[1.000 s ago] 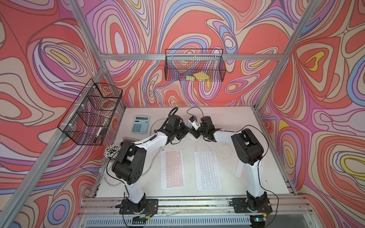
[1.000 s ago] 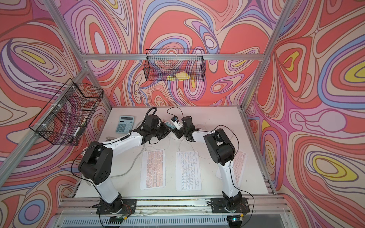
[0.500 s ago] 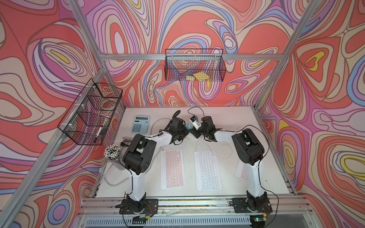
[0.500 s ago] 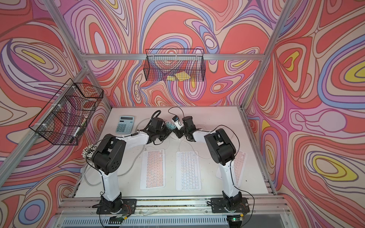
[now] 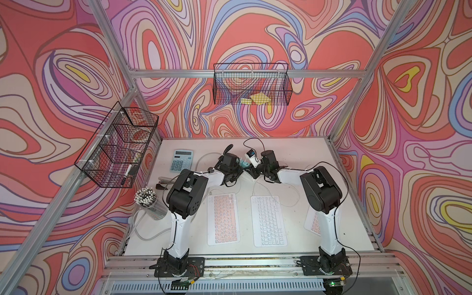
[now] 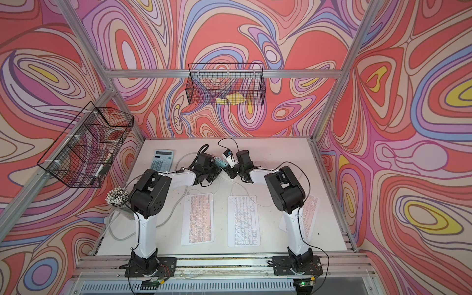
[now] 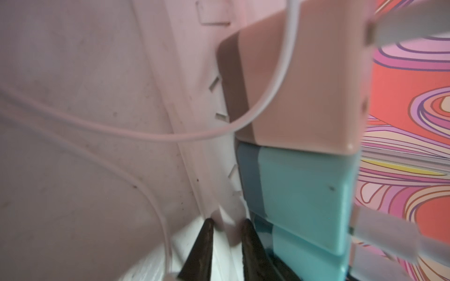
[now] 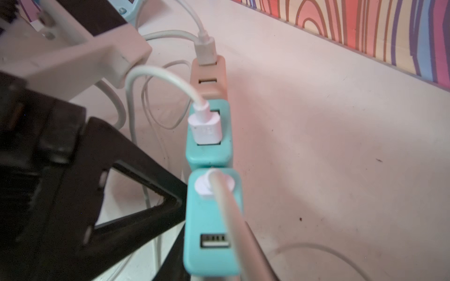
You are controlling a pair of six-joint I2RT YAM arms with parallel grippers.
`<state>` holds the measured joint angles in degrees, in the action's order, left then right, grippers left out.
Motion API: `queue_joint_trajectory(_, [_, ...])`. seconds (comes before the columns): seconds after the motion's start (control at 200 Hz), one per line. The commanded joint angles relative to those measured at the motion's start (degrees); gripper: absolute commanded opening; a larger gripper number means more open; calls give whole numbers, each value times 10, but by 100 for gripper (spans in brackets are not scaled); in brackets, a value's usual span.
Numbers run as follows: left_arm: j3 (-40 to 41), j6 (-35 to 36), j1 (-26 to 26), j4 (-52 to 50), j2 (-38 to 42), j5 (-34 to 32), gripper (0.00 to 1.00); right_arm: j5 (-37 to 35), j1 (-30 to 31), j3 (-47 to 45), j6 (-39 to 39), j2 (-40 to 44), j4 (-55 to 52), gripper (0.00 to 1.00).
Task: Unplug the wireless keyboard
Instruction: Remove the plug from the socket.
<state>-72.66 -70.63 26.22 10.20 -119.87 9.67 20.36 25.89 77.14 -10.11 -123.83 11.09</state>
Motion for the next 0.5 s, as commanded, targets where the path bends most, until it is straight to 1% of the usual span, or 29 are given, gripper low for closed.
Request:
queue_joint_trajectory(0.0, [-16, -9, -3, -9, -22, 0, 23, 1, -4, -2, 17, 12, -37, 29])
queue_joint_trajectory(0.16, [-9, 6, 2, -57, -22, -1, 23, 10, -3, 2, 33, 12, -25, 30])
queue_joint_trajectory(0.356, [-11, 8, 18, -99, -38, 9, 23, 45, -3, 15, 68, 3, -11, 29])
queue_joint_trajectory(0.421, [-3, 2, 26, -98, -39, 7, 23, 47, 1, 21, 78, -2, -12, 28])
queue_joint_trajectory(0.491, [10, -15, 31, -74, -44, 15, 23, 40, 16, 28, 62, -9, -23, 27])
